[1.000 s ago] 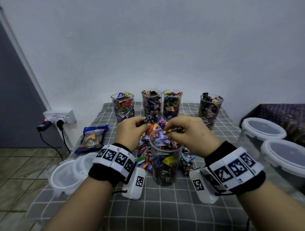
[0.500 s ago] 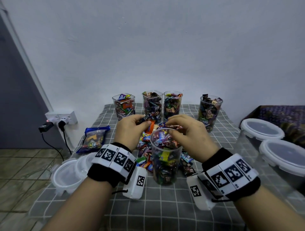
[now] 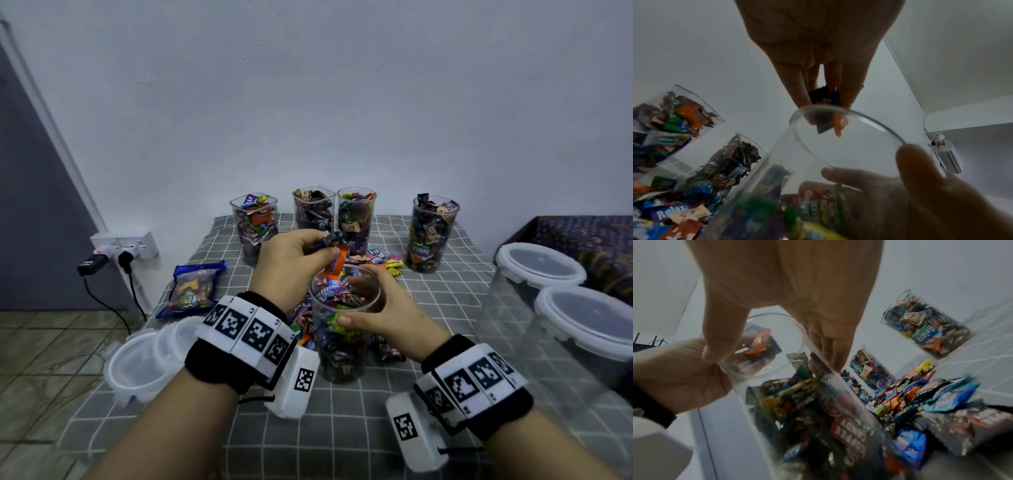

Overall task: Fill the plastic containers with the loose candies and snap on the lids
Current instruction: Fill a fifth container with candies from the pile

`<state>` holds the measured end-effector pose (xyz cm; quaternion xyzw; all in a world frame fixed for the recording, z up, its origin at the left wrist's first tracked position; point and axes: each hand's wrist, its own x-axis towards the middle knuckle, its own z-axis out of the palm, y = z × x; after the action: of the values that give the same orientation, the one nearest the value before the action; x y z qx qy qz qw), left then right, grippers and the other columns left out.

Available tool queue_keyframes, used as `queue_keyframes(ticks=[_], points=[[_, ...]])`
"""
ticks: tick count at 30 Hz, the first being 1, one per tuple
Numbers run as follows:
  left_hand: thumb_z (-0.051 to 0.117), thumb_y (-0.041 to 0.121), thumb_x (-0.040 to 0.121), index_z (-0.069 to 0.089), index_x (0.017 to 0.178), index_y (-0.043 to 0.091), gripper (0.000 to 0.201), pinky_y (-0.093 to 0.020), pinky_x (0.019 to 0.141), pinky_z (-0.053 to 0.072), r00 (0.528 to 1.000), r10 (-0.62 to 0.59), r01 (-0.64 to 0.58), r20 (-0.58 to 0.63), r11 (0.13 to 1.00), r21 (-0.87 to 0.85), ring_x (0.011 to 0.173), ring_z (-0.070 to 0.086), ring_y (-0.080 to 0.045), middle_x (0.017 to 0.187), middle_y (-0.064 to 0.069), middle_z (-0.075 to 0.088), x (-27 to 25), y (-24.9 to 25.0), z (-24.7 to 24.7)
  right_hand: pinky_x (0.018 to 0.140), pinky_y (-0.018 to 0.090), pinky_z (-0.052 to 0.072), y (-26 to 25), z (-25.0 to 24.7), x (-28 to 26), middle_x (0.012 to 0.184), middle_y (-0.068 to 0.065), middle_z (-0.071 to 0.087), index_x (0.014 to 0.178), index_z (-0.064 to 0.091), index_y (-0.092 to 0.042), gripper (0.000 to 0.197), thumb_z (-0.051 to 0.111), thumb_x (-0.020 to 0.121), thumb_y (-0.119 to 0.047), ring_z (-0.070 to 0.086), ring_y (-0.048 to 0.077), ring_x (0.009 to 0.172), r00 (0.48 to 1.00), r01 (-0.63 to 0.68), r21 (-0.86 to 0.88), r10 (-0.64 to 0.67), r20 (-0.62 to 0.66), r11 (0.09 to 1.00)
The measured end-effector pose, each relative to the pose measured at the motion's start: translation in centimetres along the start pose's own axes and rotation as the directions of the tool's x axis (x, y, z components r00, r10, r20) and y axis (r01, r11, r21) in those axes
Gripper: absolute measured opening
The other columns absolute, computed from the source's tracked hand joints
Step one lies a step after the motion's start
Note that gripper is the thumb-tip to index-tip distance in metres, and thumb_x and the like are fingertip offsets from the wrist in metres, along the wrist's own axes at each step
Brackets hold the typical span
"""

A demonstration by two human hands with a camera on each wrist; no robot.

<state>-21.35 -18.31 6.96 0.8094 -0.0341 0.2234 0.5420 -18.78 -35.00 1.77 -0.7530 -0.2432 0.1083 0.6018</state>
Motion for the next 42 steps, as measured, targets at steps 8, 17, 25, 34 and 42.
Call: queue_keyframes(ticks=[8,17,25,34,42], points=[[0.074,0.015,0.078,0.07,0.086,0.036,0.023,-0.037,0.084,0.055,0.995,0.02,-0.03,0.102,0.995,0.095,0.087,0.067,-0.014,0.09,0.0,0.072,-0.7,-0.5,0.5,0.09,0.01,0.041,0.5,-0.2,0.0,0.119,-0.012,0.054,0.111,0.04,-0.041,0.07,0.086,0.058,-0.031,0.05,-0.006,0.112,0.999,0.028,-0.006,-0.028,-0.015,1.0],[0.073,0.015,0.078,0.069,0.093,0.04,0.03,-0.035,0.096,0.049,0.98,0.064,-0.078,0.188,0.995,0.067,0.111,0.057,-0.001,0.114,0.008,0.063,-0.9,-0.7,0.4,0.099,0.021,0.042,0.6,0.0,-0.3,0.115,-0.016,0.059,0.113,0.047,-0.036,0.07,0.084,0.052,-0.038,0.051,-0.011,0.111,0.997,0.079,0.02,-0.078,-0.024,0.997],[0.068,0.011,0.083,0.067,0.094,0.036,0.028,-0.024,0.085,0.051,0.995,0.089,-0.087,0.039,0.995,-0.053,0.095,0.063,0.001,0.1,0.015,0.068,-0.8,-1.3,0.1,0.105,0.031,0.04,1.0,-0.4,-0.1,0.127,-0.008,0.056,0.13,0.038,-0.035,0.09,0.084,0.054,-0.04,0.051,0.003,0.12,0.998,0.035,-0.042,-0.032,0.06,0.998],[0.065,0.013,0.084,0.064,0.09,0.039,0.027,-0.039,0.089,0.052,0.971,-0.18,0.19,-0.156,0.98,0.053,0.093,0.064,-0.016,0.1,-0.002,0.069,0.6,-5.5,-1.3,0.11,0.031,0.028,1.2,-4.0,1.0,0.156,0.005,0.02,0.151,-0.002,-0.026,0.111,0.075,0.071,-0.025,0.029,0.02,0.137,0.947,-0.163,-0.628,0.298,0.116,0.761],[0.08,0.032,0.07,0.022,0.148,0.029,0.097,-0.04,0.1,0.042,0.754,-0.625,0.318,0.202,0.616,0.721,0.126,0.045,-0.031,0.146,-0.011,0.039,2.8,-9.9,-0.4,0.118,0.045,0.013,3.0,-4.6,4.3,0.158,0.008,-0.013,0.149,-0.013,-0.02,0.116,0.074,0.074,-0.038,-0.006,0.026,0.146,0.87,-0.176,-0.913,0.493,0.031,0.369]])
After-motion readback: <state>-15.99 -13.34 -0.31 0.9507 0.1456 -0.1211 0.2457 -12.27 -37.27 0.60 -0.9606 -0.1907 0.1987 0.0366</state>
